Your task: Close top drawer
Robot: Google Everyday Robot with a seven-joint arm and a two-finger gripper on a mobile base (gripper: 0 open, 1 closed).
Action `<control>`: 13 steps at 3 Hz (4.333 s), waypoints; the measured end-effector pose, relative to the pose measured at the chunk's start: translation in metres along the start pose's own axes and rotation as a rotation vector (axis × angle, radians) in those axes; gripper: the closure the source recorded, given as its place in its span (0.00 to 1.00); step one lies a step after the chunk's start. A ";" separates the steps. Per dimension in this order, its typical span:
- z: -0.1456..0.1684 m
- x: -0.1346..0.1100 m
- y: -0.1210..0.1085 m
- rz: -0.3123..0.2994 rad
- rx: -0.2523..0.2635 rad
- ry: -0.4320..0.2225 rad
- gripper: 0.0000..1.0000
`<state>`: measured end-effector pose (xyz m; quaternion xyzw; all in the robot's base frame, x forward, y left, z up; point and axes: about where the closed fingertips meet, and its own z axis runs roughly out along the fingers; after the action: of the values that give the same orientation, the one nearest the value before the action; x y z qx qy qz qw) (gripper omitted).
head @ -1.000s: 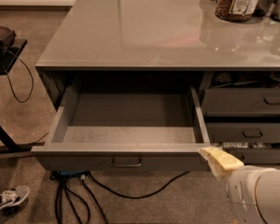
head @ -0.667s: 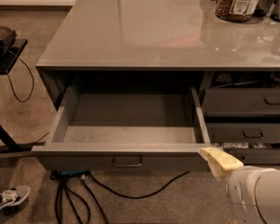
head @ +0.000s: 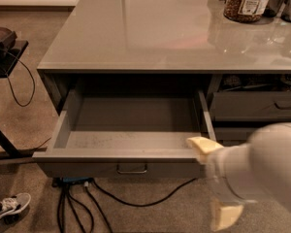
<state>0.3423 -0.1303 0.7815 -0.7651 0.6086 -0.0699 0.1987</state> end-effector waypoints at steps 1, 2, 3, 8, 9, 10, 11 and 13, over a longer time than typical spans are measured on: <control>0.028 -0.004 -0.010 -0.054 -0.114 0.055 0.00; 0.046 0.023 -0.005 0.036 -0.182 0.136 0.00; 0.041 0.046 0.011 0.257 -0.168 0.184 0.00; 0.108 0.032 0.049 0.485 -0.300 -0.015 0.00; 0.126 0.026 0.051 0.482 -0.340 -0.073 0.00; 0.143 0.024 0.041 0.480 -0.337 -0.159 0.00; 0.163 0.020 0.025 0.476 -0.328 -0.233 0.00; 0.180 0.011 -0.009 0.445 -0.313 -0.259 0.00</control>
Offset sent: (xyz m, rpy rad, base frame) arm 0.0337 -0.0384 -0.0690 -0.1313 0.2924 -0.4724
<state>0.4160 -0.1002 0.6199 -0.6368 0.7343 0.1681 0.1647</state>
